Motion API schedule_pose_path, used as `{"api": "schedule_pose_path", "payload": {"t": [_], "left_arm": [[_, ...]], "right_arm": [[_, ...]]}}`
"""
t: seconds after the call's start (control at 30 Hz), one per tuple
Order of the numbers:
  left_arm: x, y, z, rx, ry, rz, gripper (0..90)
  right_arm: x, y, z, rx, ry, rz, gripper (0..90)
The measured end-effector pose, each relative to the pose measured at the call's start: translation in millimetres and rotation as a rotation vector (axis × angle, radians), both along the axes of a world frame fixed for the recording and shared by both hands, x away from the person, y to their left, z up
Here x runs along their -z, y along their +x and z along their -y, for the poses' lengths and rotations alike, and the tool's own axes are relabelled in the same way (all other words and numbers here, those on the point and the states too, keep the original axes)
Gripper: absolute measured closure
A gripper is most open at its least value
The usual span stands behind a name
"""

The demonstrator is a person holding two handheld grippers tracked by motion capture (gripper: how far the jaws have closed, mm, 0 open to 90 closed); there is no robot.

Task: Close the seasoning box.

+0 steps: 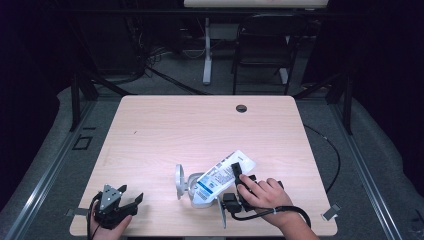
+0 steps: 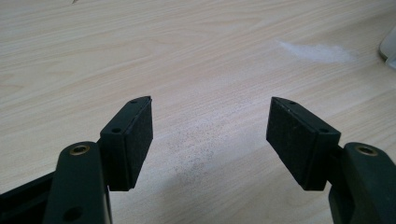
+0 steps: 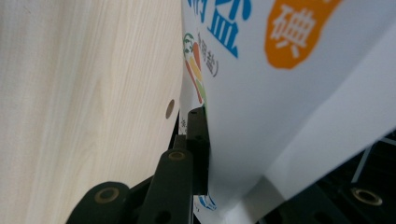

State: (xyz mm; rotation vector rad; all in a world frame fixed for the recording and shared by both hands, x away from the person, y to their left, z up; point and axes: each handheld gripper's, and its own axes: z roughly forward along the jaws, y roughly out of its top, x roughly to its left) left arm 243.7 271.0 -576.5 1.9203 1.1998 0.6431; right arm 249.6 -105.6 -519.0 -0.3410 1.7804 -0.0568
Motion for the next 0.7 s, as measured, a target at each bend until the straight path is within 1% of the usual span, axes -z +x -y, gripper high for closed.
{"api": "schedule_pose_path", "payload": {"t": [0.03, 0.07, 0.13, 0.2, 0.3, 0.33, 0.4, 0.43, 0.6, 0.7], "left_arm": [[-0.1, 0.2, -0.2, 0.003, 0.002, 0.000, 32.1], [0.0, 0.1, -0.2, 0.002, 0.003, 0.000, 32.1], [0.1, 0.1, -0.3, 0.000, 0.000, 0.000, 32.1], [-0.1, 0.1, -0.8, 0.000, -0.001, 0.001, 32.1], [-0.3, 0.2, -1.7, 0.001, 0.001, 0.001, 32.1], [-0.3, 0.1, -1.7, 0.001, 0.001, 0.001, 32.1], [-0.4, -0.1, -1.6, 0.001, 0.002, 0.003, 32.1], [-0.4, -0.1, -1.5, 0.001, 0.002, 0.003, 32.1], [-0.5, 0.0, -1.5, 0.001, 0.002, 0.003, 32.1], [-0.5, 0.1, -1.7, 0.001, 0.002, 0.002, 32.1]], "right_arm": [[0.4, -0.1, -0.1, -0.001, 0.012, -0.003, 80.5], [-0.5, -1.0, -0.7, 0.010, 0.013, -0.009, 80.6], [-0.1, -1.1, -0.8, 0.012, 0.021, -0.014, 80.7], [0.9, -0.4, -0.3, 0.006, 0.045, -0.024, 80.8], [0.6, -0.7, -0.6, 0.015, 0.061, -0.029, 81.0], [2.2, -0.4, -0.7, 0.005, 0.086, -0.040, 81.0], [2.7, -1.4, -0.9, 0.007, 0.089, -0.035, 81.1], [4.1, -0.9, -1.3, -0.005, 0.108, -0.045, 81.1], [4.9, -2.9, -2.4, 0.005, 0.122, -0.043, 81.2], [5.6, -2.8, -1.9, 0.005, 0.141, -0.049, 81.3]]}}
